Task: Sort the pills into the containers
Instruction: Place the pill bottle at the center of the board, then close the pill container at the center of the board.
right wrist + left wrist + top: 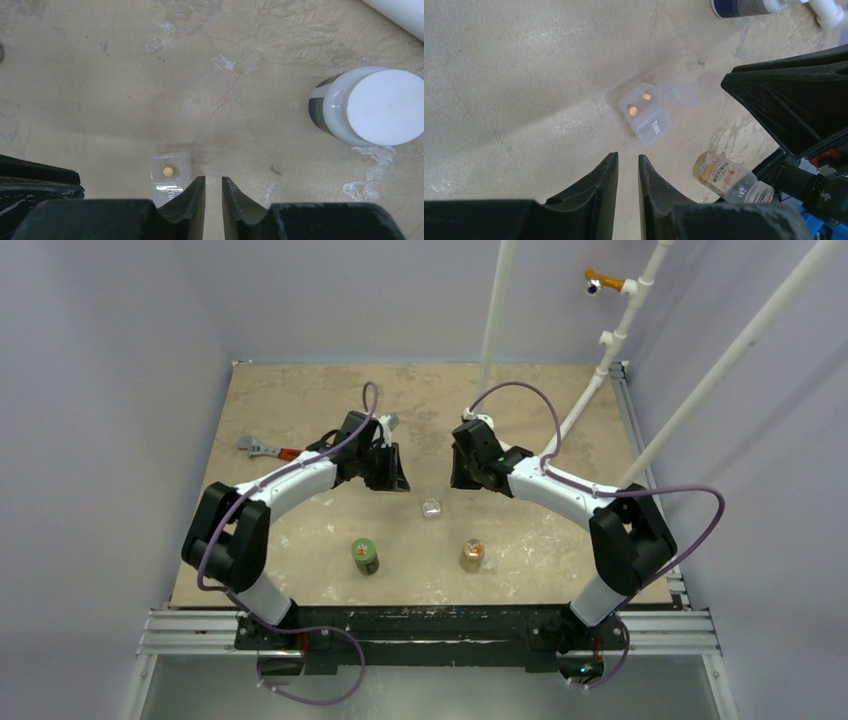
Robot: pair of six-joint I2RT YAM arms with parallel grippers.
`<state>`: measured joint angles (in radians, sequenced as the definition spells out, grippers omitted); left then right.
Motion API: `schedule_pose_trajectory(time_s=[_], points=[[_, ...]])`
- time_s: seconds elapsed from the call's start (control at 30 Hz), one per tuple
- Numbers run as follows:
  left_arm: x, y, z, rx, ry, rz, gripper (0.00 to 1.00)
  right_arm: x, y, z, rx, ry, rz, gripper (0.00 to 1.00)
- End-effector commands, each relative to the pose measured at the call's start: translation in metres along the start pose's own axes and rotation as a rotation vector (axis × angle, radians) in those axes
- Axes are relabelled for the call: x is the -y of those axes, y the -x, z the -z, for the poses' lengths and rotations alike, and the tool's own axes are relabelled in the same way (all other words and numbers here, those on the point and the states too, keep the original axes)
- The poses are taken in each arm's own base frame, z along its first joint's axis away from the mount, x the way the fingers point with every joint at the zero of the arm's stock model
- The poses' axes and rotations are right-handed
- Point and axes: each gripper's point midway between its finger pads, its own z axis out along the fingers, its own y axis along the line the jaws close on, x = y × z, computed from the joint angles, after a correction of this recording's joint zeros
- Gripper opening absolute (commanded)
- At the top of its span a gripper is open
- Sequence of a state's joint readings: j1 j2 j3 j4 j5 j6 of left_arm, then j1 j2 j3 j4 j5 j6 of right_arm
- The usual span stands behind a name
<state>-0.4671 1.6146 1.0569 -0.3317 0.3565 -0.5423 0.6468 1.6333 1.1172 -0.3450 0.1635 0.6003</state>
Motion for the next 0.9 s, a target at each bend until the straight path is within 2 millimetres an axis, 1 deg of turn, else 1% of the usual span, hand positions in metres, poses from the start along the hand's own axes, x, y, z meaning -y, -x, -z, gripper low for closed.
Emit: schedule_pose_trajectory(time_s=[0.0, 0.13, 0.4, 0.57, 0.87], points=[[0.01, 0.002, -0.006, -0.013, -0.051, 0.015, 0.18, -0.007, 0.002, -0.002, 0.019, 0.038, -0.03, 0.18], [0.007, -0.006, -0.018, -0.044, -0.048, 0.024, 0.14, -0.006, -0.004, -0.008, 0.003, 0.038, -0.036, 0.17], [0.008, -0.018, -0.04, -0.091, -0.029, 0.031, 0.09, -0.006, -0.01, -0.016, -0.015, 0.038, -0.041, 0.15], [0.002, -0.02, -0.047, -0.097, -0.007, 0.037, 0.06, -0.006, -0.014, -0.021, -0.025, 0.038, -0.043, 0.14], [0.0, -0.021, -0.057, -0.113, 0.002, 0.041, 0.05, -0.013, -0.014, -0.023, -0.033, 0.07, -0.05, 0.14]])
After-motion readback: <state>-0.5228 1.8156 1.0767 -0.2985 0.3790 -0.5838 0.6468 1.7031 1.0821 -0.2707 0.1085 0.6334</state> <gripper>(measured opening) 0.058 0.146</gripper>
